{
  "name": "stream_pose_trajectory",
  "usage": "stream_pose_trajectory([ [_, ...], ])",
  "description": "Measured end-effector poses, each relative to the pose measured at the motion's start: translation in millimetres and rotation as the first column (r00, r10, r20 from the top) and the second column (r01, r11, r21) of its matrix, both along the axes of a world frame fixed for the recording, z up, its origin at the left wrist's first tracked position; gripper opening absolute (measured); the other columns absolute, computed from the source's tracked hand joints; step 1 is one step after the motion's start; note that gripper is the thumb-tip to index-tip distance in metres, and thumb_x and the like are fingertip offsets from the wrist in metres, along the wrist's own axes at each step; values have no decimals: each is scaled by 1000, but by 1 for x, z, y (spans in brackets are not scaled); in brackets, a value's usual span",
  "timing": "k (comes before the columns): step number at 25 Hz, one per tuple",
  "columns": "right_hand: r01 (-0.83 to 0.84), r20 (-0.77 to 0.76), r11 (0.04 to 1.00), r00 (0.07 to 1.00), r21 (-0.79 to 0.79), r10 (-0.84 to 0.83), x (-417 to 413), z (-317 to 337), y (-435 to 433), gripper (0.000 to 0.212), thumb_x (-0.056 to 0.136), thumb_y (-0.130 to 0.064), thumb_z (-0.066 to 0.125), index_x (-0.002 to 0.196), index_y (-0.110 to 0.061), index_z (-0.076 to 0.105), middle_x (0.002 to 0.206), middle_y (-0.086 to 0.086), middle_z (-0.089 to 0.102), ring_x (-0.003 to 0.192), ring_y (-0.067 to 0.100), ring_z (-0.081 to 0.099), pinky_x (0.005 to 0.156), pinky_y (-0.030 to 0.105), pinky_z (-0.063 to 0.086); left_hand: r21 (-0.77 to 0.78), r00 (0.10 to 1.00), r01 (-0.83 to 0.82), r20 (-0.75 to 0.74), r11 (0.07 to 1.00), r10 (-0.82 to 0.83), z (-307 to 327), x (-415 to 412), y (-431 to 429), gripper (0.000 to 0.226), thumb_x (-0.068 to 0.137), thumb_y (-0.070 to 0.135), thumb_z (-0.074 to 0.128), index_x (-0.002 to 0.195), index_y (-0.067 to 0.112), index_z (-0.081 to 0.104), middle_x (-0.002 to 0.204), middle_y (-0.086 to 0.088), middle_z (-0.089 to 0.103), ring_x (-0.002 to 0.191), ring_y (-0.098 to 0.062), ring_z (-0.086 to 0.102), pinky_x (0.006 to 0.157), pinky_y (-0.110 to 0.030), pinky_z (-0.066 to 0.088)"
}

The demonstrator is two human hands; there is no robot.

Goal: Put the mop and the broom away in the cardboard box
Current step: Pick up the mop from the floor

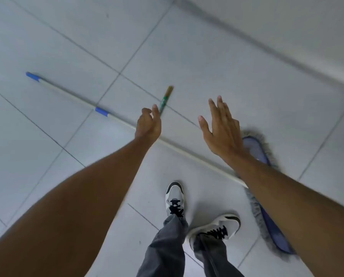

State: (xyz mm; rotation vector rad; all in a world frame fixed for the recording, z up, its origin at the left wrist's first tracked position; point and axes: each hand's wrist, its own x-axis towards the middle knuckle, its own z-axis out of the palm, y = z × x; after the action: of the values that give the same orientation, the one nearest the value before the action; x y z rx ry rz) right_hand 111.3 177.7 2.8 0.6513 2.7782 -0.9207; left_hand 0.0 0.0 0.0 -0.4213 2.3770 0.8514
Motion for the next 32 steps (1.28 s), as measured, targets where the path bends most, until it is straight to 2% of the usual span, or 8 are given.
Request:
stream_pose_trajectory([
  [4, -155, 252, 988, 956, 5, 148, 14, -216, -34, 55, 106, -43, 29, 155, -19, 36, 161, 13, 37, 147, 32, 37, 115, 50, 30, -221, 974, -148, 139, 964, 181, -214, 13, -43, 61, 101, 51, 32, 131, 1, 51, 134, -20, 57, 125, -37, 54, 104, -43, 43],
  [7, -219, 401, 976, 894, -1, 201, 36, -331, -37, 53, 107, -42, 24, 129, -9, 60, 131, 21, 60, 124, 40, 55, 102, 49, 40, 93, 770, -581, 384, 808, 510, -322, 13, -60, 46, 101, 54, 34, 107, 14, 54, 99, -7, 58, 89, -22, 59, 87, -34, 49],
  [9, -204, 484, 969, 840, -137, 245, 53, -375, -37, 55, 107, -48, 19, 117, -9, 57, 108, 17, 65, 112, 41, 61, 92, 47, 44, 291, 637, -762, 498, 578, 589, -361, 6, -59, 31, 104, 45, 36, 110, 18, 51, 87, -8, 52, 71, -19, 55, 72, -35, 51],
  [14, -38, 505, 944, 837, -327, 209, 72, -375, -24, 36, 105, -50, 25, 93, -23, 44, 87, 7, 56, 88, 32, 60, 86, 47, 48, 401, 629, -776, 419, 487, 655, -364, -1, -35, 12, 107, 22, 32, 114, 15, 39, 81, -10, 52, 67, -23, 56, 83, -47, 53],
  [19, 99, 459, 943, 887, -317, 61, 69, -244, 37, 40, 104, -48, 31, 86, -21, 53, 77, 4, 55, 65, 24, 54, 68, 37, 44, 520, 815, -577, 310, 630, 490, -216, -14, 30, 23, 107, 17, 31, 94, 8, 48, 79, -9, 55, 65, -21, 60, 71, -41, 55],
  [22, 172, 317, 943, 945, -286, -76, 62, -105, 91, 40, 105, -43, 34, 90, -13, 56, 66, 0, 53, 54, 15, 49, 55, 31, 40, 662, 920, -379, 198, 647, 337, -64, -39, 99, 22, 107, 18, 28, 112, 5, 46, 81, -8, 56, 71, -20, 62, 82, -45, 57],
  [27, 308, 6, 917, 948, -252, -317, 84, 170, 175, 34, 106, -33, 39, 82, -12, 50, 57, -5, 43, 40, 3, 41, 42, 18, 33, 818, 996, 58, -83, 572, 18, 261, -41, 231, 11, 107, 17, 28, 102, 12, 36, 84, -7, 58, 76, -22, 62, 83, -45, 57],
  [32, 527, -286, 800, 750, -287, -597, 156, 433, 239, 33, 106, -33, 41, 74, -26, 48, 57, -8, 50, 50, 3, 41, 52, 19, 35, 835, 897, 432, -361, 340, -254, 588, 39, 353, 13, 106, 15, 33, 94, 12, 35, 85, -7, 59, 70, -23, 63, 89, -57, 57],
])
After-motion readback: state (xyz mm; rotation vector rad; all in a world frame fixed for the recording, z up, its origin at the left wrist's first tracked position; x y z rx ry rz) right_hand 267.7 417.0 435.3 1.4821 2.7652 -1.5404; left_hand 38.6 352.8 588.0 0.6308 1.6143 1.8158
